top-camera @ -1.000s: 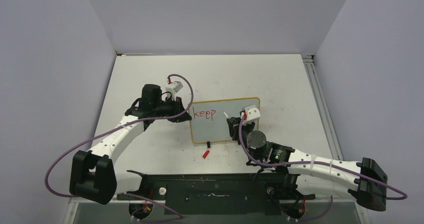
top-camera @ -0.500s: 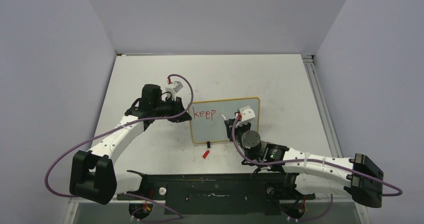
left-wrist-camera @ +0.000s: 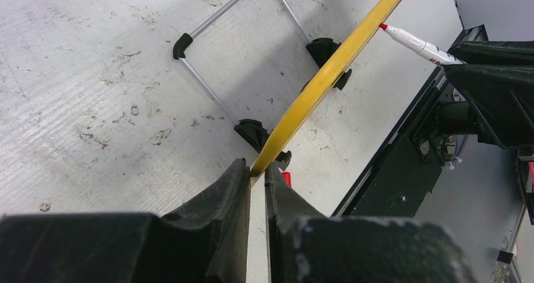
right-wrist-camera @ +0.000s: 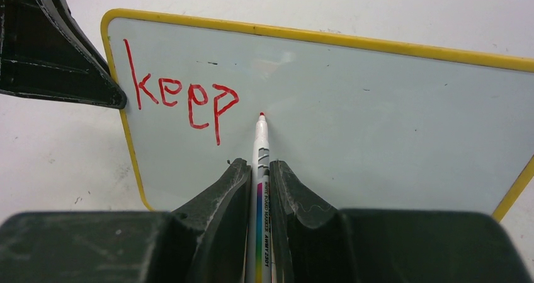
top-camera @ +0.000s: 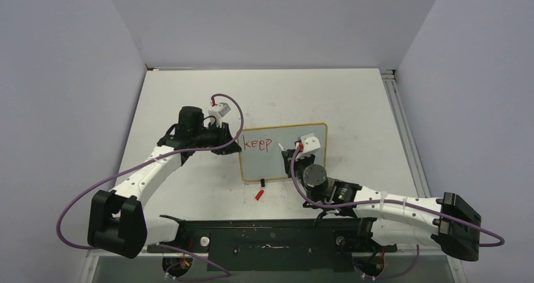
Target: Write a sentence on the whiteboard
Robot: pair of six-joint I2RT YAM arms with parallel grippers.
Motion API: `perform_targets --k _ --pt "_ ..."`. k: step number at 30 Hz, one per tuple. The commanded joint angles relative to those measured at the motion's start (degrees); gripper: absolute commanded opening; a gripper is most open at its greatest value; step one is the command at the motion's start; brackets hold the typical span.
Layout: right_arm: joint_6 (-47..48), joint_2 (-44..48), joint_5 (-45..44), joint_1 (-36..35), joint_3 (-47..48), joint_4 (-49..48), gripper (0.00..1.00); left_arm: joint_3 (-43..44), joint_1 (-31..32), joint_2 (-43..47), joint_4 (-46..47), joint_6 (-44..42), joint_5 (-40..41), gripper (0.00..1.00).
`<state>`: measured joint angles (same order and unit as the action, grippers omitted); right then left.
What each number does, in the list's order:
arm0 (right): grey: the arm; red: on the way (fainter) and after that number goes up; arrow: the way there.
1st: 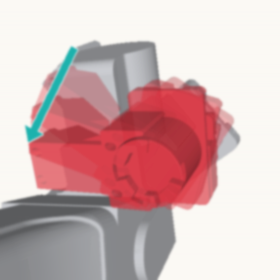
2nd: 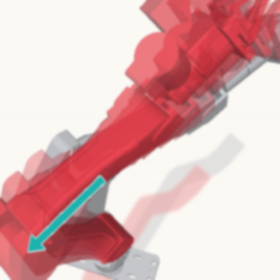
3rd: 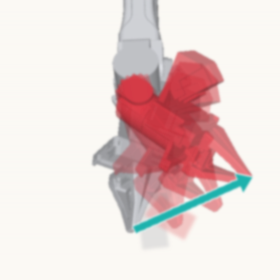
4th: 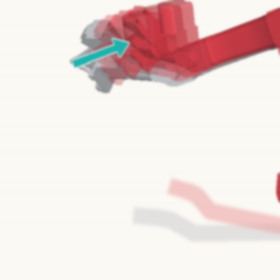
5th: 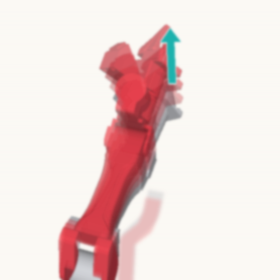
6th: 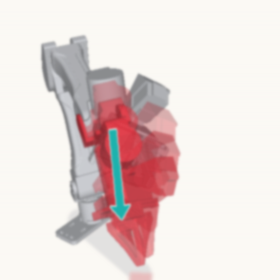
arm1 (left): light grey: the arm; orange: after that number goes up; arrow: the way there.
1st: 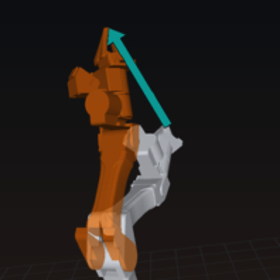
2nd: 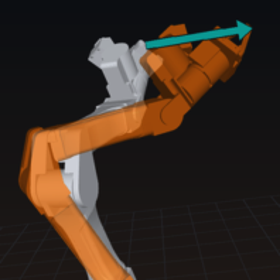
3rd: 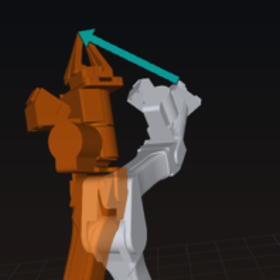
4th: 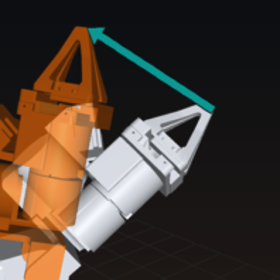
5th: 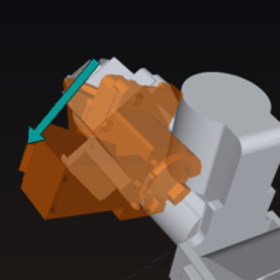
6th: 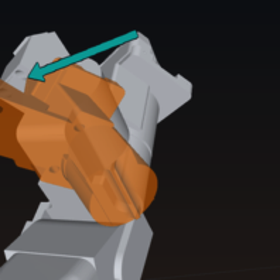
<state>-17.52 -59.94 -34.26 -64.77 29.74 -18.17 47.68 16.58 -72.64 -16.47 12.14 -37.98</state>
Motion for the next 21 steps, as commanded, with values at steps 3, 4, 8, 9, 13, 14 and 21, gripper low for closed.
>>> perform_targets --k 3,4,8,9,13,14,21 --pt "-0.8 -0.5 -1.0 0.6 -0.4 -2.0 0.05 2.4 0.3 1.6 0.2 -0.4 0.0 0.00" --pt "-1.1 -0.4 -1.0 0.6 -0.5 -1.8 0.05 2.4 0.2 1.6 0.2 -0.3 0.0 0.00" --pt "-2.5 0.0 -1.0 0.5 -1.6 -0.8 0.05 2.4 0.2 1.6 0.3 -0.3 -0.1 0.00" --pt "-2.9 0.1 -1.0 0.5 -1.9 -0.5 0.05 2.4 0.2 1.6 0.3 -0.3 -0.1 0.00" --pt "-4.4 0.7 -0.9 0.4 -2.9 0.1 0.05 2.4 0.2 1.6 0.3 -0.3 -0.1 0.00" --pt "-4.6 0.7 -0.9 0.4 -3.1 0.3 0.05 2.4 0.2 1.6 0.3 -0.3 -0.1 0.00" --pt "-4.5 0.5 -1.0 -0.1 -3.1 -0.4 0.05 2.3 0.3 1.6 0.3 -0.3 -0.1 0.00"
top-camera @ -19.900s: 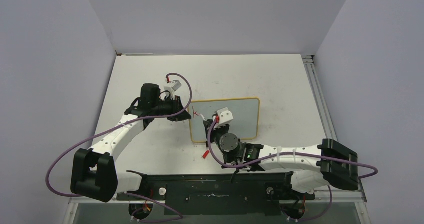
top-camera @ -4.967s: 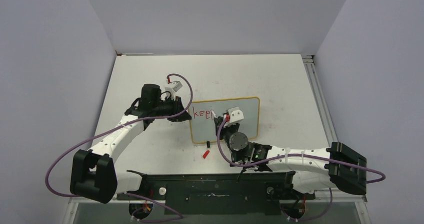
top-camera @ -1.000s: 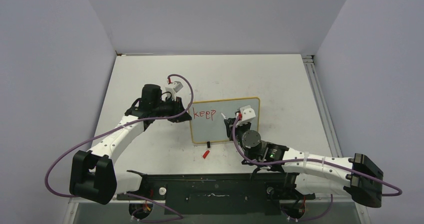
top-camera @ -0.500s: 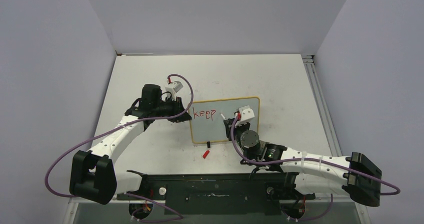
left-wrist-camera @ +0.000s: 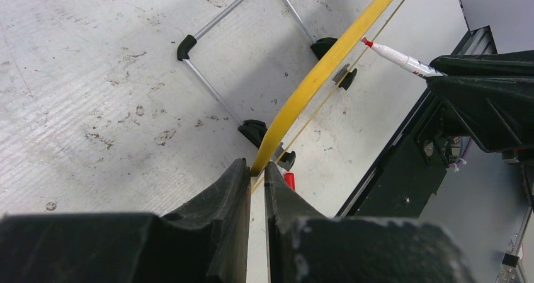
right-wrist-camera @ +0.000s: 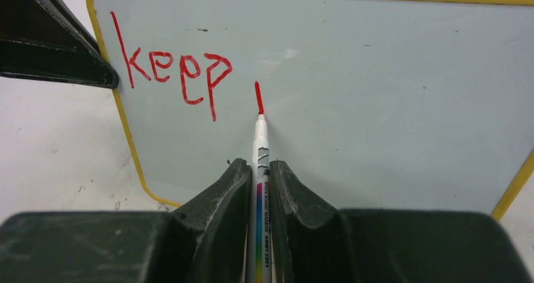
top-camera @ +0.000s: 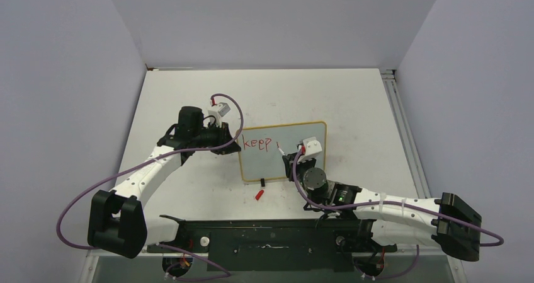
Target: Write a sentence on the whiteboard
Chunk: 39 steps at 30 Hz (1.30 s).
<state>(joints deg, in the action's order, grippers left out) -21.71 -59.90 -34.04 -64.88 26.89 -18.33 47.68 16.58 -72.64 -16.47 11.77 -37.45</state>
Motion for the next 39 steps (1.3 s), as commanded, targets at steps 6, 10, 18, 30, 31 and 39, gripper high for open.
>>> perform_targets --k 6,10,18,30,31,39 --pt "1.1 0.4 -2.1 -0.1 0.5 -2.5 0.05 2.3 0.3 1.5 0.3 0.1 -0.6 0.00" --pt "2.4 0.3 -2.7 0.0 1.0 -4.0 0.05 2.3 0.3 1.5 0.3 0.1 -0.6 0.00" --pt "3.9 0.0 -3.4 0.0 1.8 -6.0 0.05 2.3 0.3 1.4 0.4 0.1 -0.7 0.00" --pt "3.6 1.0 -6.0 0.1 1.3 -5.3 0.05 2.3 0.3 1.5 0.3 0.1 -0.6 0.00" --pt "3.4 1.2 -6.1 0.1 1.2 -5.0 0.05 2.3 0.3 1.5 0.3 0.1 -0.5 0.00" --pt "1.6 1.1 -6.1 0.0 0.3 -2.6 0.05 2.3 0.3 1.4 0.4 0.1 -0.7 0.00"
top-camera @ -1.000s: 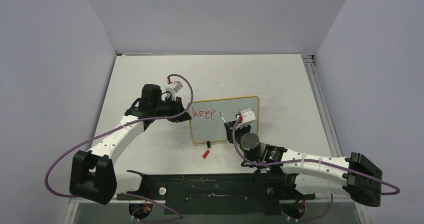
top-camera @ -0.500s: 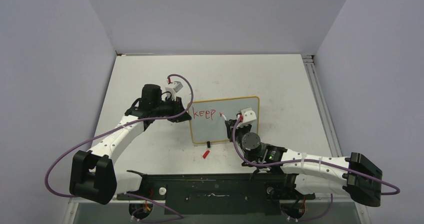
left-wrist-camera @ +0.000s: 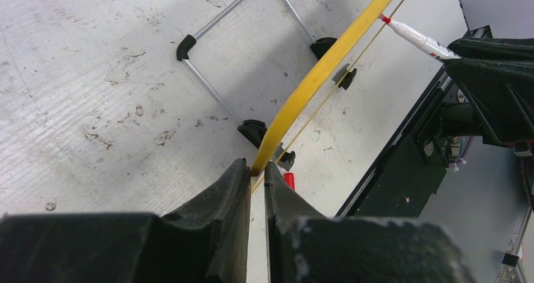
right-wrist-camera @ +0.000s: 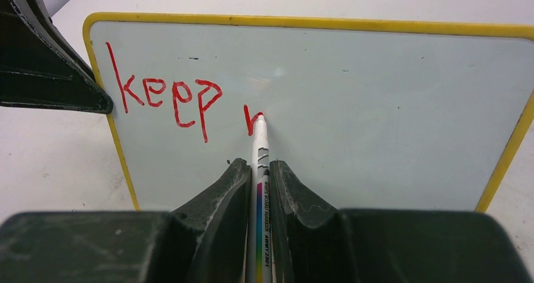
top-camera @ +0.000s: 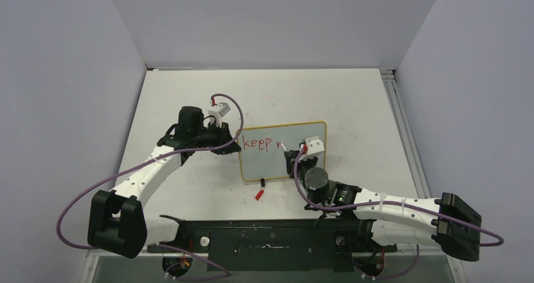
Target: Write a sentence on the whiteboard
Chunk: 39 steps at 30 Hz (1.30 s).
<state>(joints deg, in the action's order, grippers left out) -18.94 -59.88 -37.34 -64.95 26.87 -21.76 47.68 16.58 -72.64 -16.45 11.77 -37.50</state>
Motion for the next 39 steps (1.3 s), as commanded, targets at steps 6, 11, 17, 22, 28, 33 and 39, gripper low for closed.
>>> perform_targets --k 6,11,17,22,28,33,39 --pt "-3.2 1.7 -2.7 -0.5 -0.9 2.3 0.05 2.3 0.4 1.5 0.3 0.1 -0.5 0.00" --pt "-4.5 2.3 -3.5 -1.6 -1.8 3.2 0.05 2.3 0.4 1.6 0.4 0.1 -0.5 0.00" --pt "-5.0 2.4 -5.5 -3.7 -1.8 3.7 0.05 2.3 0.4 1.9 0.3 0.1 -0.5 0.00" --pt "-3.8 2.4 -6.4 -3.9 -1.2 2.9 0.05 2.2 0.4 2.0 0.3 0.1 -0.4 0.00" --pt "-1.3 2.0 -6.4 -3.8 0.0 0.8 0.05 2.2 0.4 2.2 0.2 0.0 -0.1 0.00" --pt "0.3 1.1 -5.7 -3.3 1.2 -1.0 0.05 2.1 0.5 2.0 0.1 -0.1 -0.2 0.00" --pt "1.3 1.0 -6.2 -2.8 1.7 -2.2 0.05 2.2 0.5 2.1 0.1 -0.2 -0.2 0.00"
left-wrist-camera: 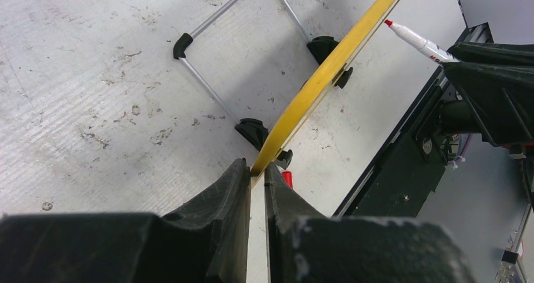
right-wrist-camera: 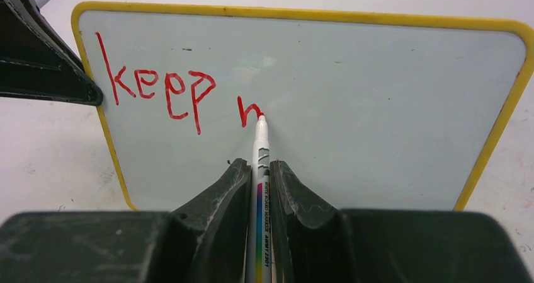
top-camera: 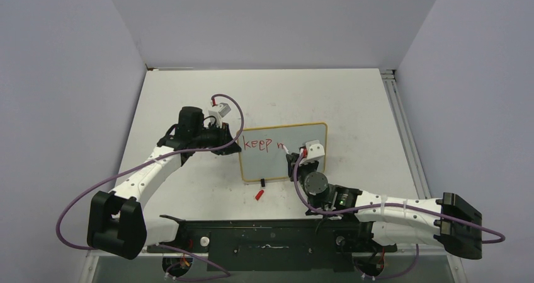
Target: Write a sentence on the whiteboard
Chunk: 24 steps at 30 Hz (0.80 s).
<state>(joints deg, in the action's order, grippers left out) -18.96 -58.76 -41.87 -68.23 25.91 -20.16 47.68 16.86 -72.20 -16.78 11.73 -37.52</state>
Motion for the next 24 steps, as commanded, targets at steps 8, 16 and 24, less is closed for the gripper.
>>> perform_targets --k 8,16,24 --pt "0.9 0.3 -3.4 0.6 2.7 -2.1 0.05 2.2 0.3 1.8 0.3 -0.1 -0.1 0.00" --pt "-1.3 1.9 -4.1 0.6 1.2 0.2 0.05 2.2 0.4 1.9 0.3 -0.1 -0.1 0.00" --pt "-2.8 2.6 -3.9 0.6 0.4 2.0 0.05 2.2 0.4 1.8 0.3 -0.1 -0.1 0.00"
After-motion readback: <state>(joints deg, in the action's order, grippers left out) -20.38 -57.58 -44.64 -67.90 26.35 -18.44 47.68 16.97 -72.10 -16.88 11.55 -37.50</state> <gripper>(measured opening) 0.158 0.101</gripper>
